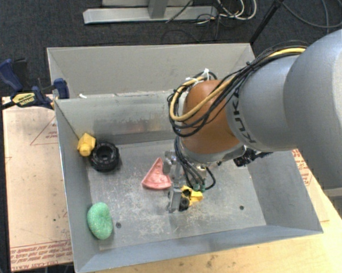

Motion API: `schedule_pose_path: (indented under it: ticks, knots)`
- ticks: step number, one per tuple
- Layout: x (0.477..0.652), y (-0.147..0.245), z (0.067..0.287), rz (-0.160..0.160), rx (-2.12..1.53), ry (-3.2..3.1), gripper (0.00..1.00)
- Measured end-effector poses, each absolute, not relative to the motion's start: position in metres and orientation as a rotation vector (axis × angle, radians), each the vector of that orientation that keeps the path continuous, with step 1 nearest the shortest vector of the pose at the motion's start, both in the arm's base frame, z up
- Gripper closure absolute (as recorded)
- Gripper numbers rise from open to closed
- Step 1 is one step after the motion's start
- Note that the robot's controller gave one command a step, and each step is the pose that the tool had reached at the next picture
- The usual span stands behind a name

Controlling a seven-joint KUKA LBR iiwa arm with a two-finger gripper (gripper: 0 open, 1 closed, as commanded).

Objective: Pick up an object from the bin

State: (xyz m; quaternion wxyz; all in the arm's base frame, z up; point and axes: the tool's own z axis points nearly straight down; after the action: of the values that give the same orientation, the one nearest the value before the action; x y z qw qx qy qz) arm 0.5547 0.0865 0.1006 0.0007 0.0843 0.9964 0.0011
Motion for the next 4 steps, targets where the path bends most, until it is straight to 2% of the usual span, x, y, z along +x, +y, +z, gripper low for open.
schedule_pose_path:
  ticks: [1, 2, 3, 4]
  knots:
    - [0.566, 0.088, 0.081, 0.004, 0.296, 3.123, 0.0]
    - [0.572, 0.095, 0.071, 0.005, 0.411, 3.111, 1.0]
    - [0.572, 0.095, 0.071, 0.005, 0.411, 3.111, 1.0]
    - [0.563, 0.109, 0.092, 0.001, 0.408, 3.115, 1.0]
